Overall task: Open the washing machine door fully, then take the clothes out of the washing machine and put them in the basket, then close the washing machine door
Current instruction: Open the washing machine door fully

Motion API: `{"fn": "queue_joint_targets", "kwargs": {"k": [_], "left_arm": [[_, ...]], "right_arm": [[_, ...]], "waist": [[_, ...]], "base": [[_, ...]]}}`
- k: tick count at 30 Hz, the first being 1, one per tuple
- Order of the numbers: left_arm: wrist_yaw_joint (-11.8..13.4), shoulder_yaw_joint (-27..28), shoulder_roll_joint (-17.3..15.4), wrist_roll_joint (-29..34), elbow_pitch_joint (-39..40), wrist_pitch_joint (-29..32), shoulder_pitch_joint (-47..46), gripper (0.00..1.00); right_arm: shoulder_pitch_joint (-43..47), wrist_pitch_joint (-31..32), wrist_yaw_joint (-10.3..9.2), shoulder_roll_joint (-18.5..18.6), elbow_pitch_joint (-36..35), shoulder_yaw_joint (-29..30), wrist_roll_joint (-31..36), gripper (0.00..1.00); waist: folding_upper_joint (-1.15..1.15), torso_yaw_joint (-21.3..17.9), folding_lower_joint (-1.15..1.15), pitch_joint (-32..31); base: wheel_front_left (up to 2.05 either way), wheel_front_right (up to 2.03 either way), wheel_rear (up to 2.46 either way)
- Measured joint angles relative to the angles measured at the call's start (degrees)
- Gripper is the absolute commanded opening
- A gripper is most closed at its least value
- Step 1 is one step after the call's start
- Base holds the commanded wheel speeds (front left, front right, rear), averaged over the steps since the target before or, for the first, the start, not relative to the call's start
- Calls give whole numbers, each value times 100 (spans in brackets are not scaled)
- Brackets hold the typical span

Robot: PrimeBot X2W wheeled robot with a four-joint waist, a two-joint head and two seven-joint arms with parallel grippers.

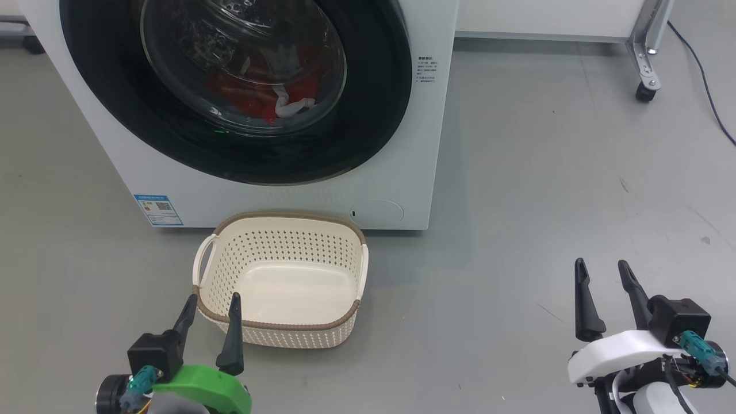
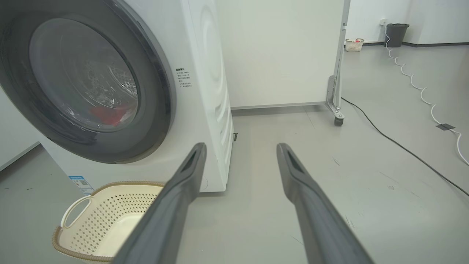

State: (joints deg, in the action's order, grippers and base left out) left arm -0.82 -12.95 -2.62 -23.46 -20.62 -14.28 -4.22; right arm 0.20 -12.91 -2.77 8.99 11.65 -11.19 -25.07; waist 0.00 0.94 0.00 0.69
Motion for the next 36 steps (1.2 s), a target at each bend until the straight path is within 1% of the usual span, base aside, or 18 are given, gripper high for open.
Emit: {"fn": "queue_joint_targets", "kwargs": {"k": [26,32,33,34,36], "left_arm": [[-7,1,7,1,-42,0,-7,100],[-8,-41,10,0,-34,0,-47,100],[-8,-40,10,0,-26,0,-60,100],[-8,-41,10,0,-22,0,-73,100],[-9,-52,10,0,-10,0,-94,100]], "right_arm": [[-6,-2,2,-23,87,-9,-2,100],[-8,-8,2,-36,67,29,-16,100],[-11,-8,4,-36,57,32,-18,48],[-16,-9,19,-42,29,40,-40,0],[-44,-30,35,-53,-51,66,-90,0]], "waist": [[0,33,0,-9],[0,68,0,73],[0,76,0,95],[0,83,0,117],[0,100,0,168]], "base": [[0,0,0],[0,0,0],[0,0,0],[0,0,0],[0,0,0]]}}
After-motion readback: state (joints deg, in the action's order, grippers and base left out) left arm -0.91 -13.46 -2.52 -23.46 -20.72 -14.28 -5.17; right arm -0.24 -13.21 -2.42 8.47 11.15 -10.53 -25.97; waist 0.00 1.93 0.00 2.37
